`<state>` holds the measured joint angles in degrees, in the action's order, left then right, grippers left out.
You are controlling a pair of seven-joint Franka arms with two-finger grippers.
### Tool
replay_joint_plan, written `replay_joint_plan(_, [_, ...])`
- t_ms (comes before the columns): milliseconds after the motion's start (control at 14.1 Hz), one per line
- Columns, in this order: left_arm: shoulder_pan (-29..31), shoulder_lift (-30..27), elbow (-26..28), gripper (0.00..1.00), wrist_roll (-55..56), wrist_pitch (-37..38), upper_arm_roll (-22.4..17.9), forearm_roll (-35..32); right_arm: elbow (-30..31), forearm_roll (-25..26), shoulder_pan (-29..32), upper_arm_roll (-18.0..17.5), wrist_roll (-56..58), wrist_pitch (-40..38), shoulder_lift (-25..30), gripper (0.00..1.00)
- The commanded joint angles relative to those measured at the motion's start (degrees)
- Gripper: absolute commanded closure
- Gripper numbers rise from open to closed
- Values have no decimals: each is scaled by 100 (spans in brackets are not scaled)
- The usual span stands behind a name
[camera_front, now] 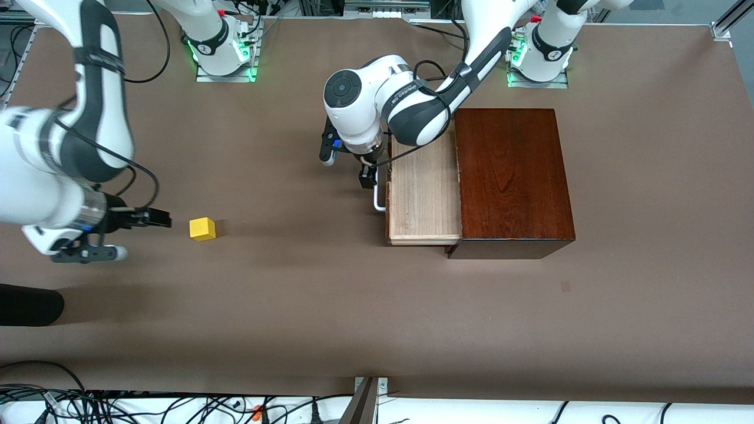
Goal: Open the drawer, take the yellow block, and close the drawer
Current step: 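Set the cube on the table with the right gripper while the left gripper lowers, then push the drawer front into the box with the left gripper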
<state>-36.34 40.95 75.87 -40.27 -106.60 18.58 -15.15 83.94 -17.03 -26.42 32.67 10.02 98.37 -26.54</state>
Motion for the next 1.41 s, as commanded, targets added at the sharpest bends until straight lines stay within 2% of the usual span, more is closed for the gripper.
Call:
replay_joint_plan(0, [-14, 36, -143, 0, -86, 113, -39, -269, -781, -64, 49, 292, 97, -923, -27, 0])
replay_joint_plan(212, [-14, 27, -134, 0, 10, 376, -56, -313, -1309, -29, -3, 512, 97, -1609, 52, 0])
replay_joint_plan(354, [-14, -17, -134, 0, 37, 586, -56, -524, -1276, 50, 75, 495, 96, -1707, 368, 0])
replay_joint_plan(424, [-5, -35, -134, 0, 80, 675, -56, -524, -1206, 94, 258, 295, 62, -1855, 560, 0])
replay_joint_plan(637, [12, -87, -134, 0, 203, 991, -56, -542, -960, 734, 1057, -942, -17, -1919, 992, 0])
replay_joint_plan(707, [13, -105, -116, 0, 247, 1062, -65, -542, -828, 884, 1199, -1190, -18, -1797, 1124, 0])
replay_joint_plan(849, [74, -131, -46, 0, 361, 1150, -83, -542, -268, 1103, 1472, -1682, -18, -1306, 1483, 0])
replay_joint_plan(920, [109, -184, -28, 0, 397, 1159, -83, -533, 110, 1366, 1725, -2067, -61, -947, 1746, 0])
replay_joint_plan(1061, [179, -202, 42, 0, 406, 1203, -92, -542, 735, 1430, 2506, -2841, -263, -575, 2134, 0])
replay_joint_plan(1132, [249, -202, 42, 0, 406, 1238, -83, -542, 755, 1421, 2684, -2975, -203, -626, 2144, 0])
replay_joint_plan(1344, [337, -246, 68, 0, 406, 1326, -92, -542, 781, 1378, 2931, -3003, -219, -688, 2345, 0])
